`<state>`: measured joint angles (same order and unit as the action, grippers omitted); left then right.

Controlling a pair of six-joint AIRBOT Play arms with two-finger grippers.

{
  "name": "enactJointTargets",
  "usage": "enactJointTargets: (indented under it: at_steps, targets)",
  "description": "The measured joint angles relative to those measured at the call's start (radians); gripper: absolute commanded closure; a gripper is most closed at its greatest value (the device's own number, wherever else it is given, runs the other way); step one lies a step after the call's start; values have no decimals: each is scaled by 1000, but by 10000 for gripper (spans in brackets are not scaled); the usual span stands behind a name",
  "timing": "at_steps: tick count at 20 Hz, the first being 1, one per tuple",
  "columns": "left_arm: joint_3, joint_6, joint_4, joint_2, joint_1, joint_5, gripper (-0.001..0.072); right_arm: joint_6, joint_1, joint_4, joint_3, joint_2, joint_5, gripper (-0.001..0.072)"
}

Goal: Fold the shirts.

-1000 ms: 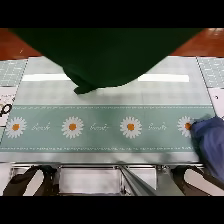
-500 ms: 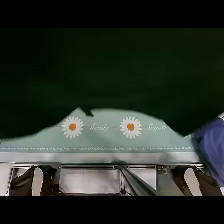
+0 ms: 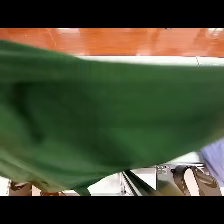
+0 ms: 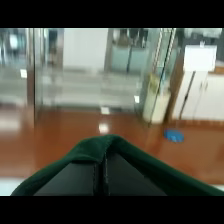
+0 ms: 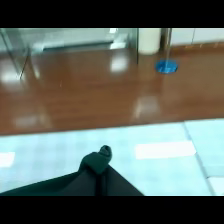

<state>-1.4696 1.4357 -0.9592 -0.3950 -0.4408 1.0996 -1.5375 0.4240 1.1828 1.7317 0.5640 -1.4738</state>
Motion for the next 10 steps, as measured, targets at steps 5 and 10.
enactJointTargets:
  at_steps: [5, 10]
  targets:
    - [309, -92, 170, -174, 13, -10, 685, 85, -18, -122, -347, 82, 148, 686]
    - [378, -204, 264, -554, 126, -143, 685, 200, -129, -204, -508, 389, 385, 686]
